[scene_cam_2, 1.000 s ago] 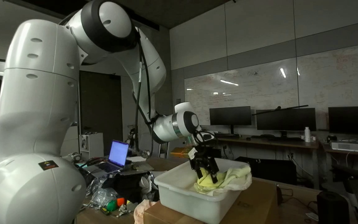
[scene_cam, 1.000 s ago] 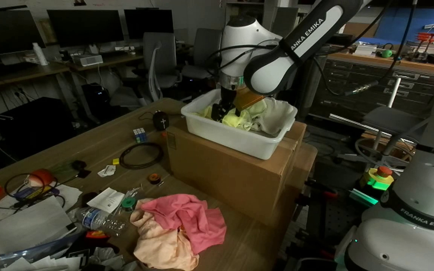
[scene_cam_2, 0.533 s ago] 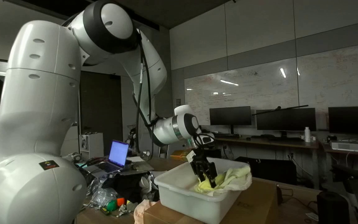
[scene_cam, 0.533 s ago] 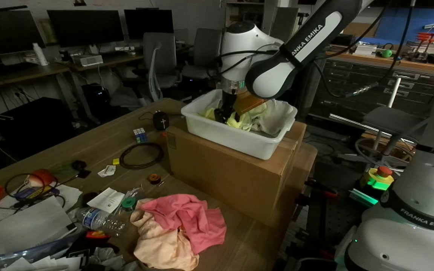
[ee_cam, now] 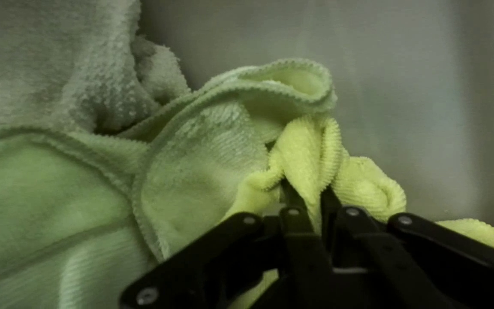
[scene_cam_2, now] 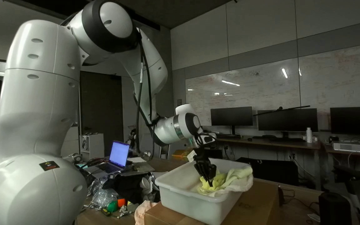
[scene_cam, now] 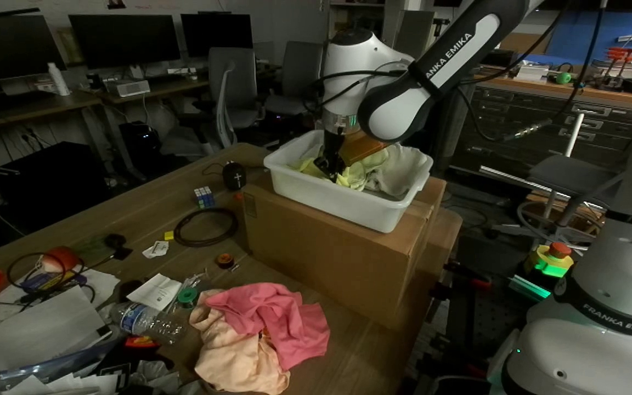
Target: Remove the clothes from the white bin and put them on the table
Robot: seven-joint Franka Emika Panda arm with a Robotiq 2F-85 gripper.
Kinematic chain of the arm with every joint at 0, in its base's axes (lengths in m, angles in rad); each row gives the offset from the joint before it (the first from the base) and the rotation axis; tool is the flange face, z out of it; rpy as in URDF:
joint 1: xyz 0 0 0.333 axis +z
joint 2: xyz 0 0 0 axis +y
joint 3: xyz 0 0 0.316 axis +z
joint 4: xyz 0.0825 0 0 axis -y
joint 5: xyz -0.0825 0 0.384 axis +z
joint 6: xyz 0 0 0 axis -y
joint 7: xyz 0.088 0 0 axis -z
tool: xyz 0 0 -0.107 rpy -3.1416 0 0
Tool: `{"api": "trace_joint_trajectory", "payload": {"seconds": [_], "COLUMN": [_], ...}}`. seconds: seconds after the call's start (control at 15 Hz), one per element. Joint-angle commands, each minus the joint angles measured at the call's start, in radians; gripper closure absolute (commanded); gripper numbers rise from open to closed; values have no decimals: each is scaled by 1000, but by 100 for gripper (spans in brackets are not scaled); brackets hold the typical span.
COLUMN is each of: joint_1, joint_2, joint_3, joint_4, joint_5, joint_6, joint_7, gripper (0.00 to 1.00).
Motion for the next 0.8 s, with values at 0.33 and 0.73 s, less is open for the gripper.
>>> {"api": "trace_joint_trajectory", "payload": {"seconds": [0.33,0.73], "joint_1": [-11,-69], "joint_2": [-184,-370], "joint_3": [-14,18], "joint_4": [-63,-117], "joint_5": [-10,31], "joint_6": [26,55], "joint_7": [60,100], "gripper": [94,94]}}
